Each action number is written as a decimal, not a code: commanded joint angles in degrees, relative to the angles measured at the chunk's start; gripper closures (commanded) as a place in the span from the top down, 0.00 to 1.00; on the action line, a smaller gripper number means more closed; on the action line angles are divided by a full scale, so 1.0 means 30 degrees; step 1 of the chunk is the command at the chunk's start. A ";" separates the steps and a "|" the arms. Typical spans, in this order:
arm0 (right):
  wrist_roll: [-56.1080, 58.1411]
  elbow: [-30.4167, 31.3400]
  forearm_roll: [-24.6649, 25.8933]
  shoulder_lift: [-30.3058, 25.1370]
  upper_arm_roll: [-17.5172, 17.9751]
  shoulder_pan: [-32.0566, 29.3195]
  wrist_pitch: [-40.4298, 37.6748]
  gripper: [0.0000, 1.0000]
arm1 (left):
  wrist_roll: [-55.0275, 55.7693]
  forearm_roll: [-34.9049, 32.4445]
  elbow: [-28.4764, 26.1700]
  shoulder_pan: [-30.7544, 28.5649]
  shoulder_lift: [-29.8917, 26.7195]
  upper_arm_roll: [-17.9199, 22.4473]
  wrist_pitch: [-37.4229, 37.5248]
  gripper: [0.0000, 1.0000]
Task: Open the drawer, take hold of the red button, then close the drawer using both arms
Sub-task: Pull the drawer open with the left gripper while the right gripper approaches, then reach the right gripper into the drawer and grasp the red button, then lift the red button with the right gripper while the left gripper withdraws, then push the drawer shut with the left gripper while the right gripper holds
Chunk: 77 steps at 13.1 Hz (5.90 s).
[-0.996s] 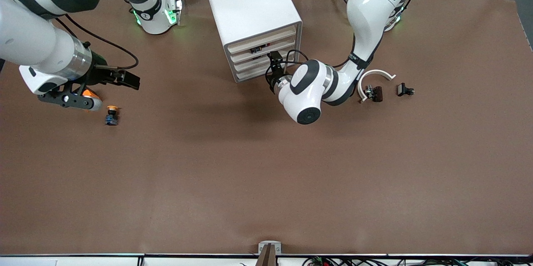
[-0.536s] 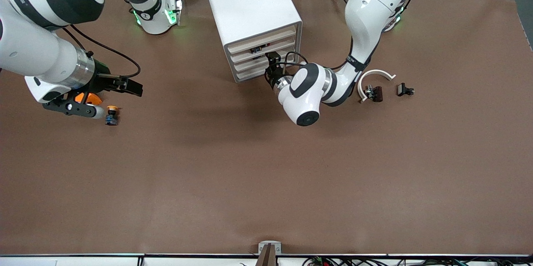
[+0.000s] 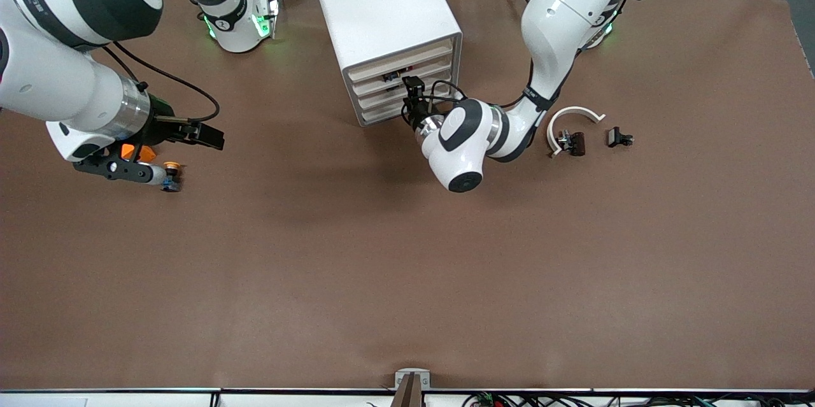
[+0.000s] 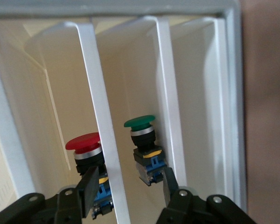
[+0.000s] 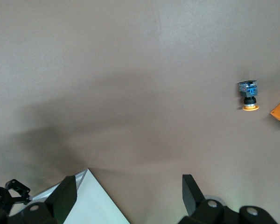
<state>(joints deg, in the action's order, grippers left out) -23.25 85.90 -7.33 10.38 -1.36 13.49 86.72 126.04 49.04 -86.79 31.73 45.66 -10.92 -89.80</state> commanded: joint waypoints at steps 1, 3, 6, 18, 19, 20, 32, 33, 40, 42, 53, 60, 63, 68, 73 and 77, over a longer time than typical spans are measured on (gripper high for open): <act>-0.0218 -0.0215 -0.0311 0.0115 0.0043 -0.0014 -0.0018 1.00 | 0.0468 0.0909 0.0718 0.0293 0.0512 0.0065 0.0314 0.54; -0.0218 -0.0244 -0.0311 0.0144 0.0043 0.0015 -0.0018 1.00 | 0.0497 0.0852 0.0718 0.0263 0.0512 0.0065 0.0808 0.54; -0.0218 -0.0273 -0.0311 0.0261 0.0043 0.0015 0.0011 1.00 | 0.0497 0.0764 0.0718 0.0584 0.0600 0.0094 0.0871 0.50; -0.1645 -0.0566 -0.0514 0.0877 0.0102 0.0599 0.0859 1.00 | 0.0438 0.0705 0.1449 0.0177 0.0747 0.1264 0.0754 0.10; -0.2552 -0.0566 -0.0632 0.0906 0.0102 0.0921 0.1063 1.00 | 0.0438 0.0734 0.1740 0.0147 0.0747 0.1614 0.0753 0.10; -0.3577 -0.0566 -0.0634 0.0906 0.0102 0.1330 0.1240 1.00 | 0.0409 0.0792 0.1772 0.0146 0.0747 0.1907 0.0666 0.10; -1.9930 -0.0683 -0.0633 0.2868 0.0102 0.7073 0.5896 1.00 | -0.0118 0.0939 0.3062 0.0029 0.0805 0.2760 -0.2001 0.12; -2.0254 -0.0683 -0.0663 0.2869 0.0102 0.7424 0.6277 1.00 | -0.0118 0.0939 0.3033 -0.0029 0.0805 0.2760 -0.2029 0.12; -2.1722 0.1010 -0.0399 0.2870 0.0043 0.9036 0.7535 1.00 | 0.0058 0.1759 0.3384 -0.1258 0.0776 0.2760 -0.2059 0.20; -2.1780 0.1716 -0.0370 0.2840 0.0072 0.9447 0.8473 1.00 | 0.0058 0.1877 0.3384 -0.1260 0.0718 0.2731 -0.2059 0.62; -2.2366 0.4209 0.0128 0.2723 0.0072 1.0969 1.0732 1.00 | 0.0088 -0.1600 0.5959 -0.1756 -0.1154 0.4135 -0.0566 1.00; -2.2396 0.4180 0.0128 0.3074 0.0072 1.1998 1.1202 1.00 | -0.9351 -0.7434 0.5874 -0.3835 -0.5370 0.4312 0.0953 1.00; -2.2366 0.3889 0.0186 0.3773 0.0072 1.1852 1.1641 1.00 | -1.6447 -1.1559 0.5845 -0.3896 -0.6838 0.4225 0.1893 1.00; -2.2337 0.3038 0.0275 0.4801 0.0072 1.1822 1.1642 1.00 | -2.6876 -1.4996 0.5347 -0.4219 -0.8509 0.4254 0.2159 1.00; -2.2337 0.3037 0.0246 0.5183 0.0072 1.2027 1.1642 1.00 | -3.4821 -1.7220 0.4411 -0.4600 -1.0148 0.4283 0.2189 1.00; -2.2308 0.3037 0.0187 0.5534 0.0101 1.2203 1.1642 1.00 | -3.7237 -1.7313 0.4204 -0.5478 -1.1087 0.4224 0.2655 1.00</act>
<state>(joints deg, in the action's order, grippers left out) -90.17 96.42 -7.47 25.60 -0.93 49.49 121.94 16.88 -1.92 -71.97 15.73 15.17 1.56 -82.70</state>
